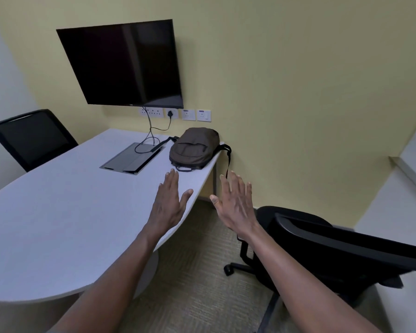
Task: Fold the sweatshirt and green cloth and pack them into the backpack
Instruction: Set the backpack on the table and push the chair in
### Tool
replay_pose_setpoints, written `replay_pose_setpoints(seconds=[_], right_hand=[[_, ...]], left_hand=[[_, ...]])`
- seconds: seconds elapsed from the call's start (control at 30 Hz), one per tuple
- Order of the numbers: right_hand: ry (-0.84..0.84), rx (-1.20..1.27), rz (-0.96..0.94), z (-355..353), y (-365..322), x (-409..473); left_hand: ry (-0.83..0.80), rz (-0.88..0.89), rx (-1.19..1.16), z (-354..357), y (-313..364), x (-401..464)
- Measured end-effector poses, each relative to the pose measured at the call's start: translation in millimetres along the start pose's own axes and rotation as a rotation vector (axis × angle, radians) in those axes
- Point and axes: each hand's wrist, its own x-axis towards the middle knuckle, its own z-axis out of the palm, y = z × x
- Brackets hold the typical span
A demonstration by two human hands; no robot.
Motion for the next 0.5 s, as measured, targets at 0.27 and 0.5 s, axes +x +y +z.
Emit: replay_pose_setpoints(seconds=[0.27,0.5], right_hand=[[0.033,-0.056,0.039,-31,39,-36],[0.075,-0.099,0.146,-60,61,-72]], left_hand=[[-0.022,0.055,0.011,20,56,-24],[-0.049,0.152,-0.026,22,84,-30]])
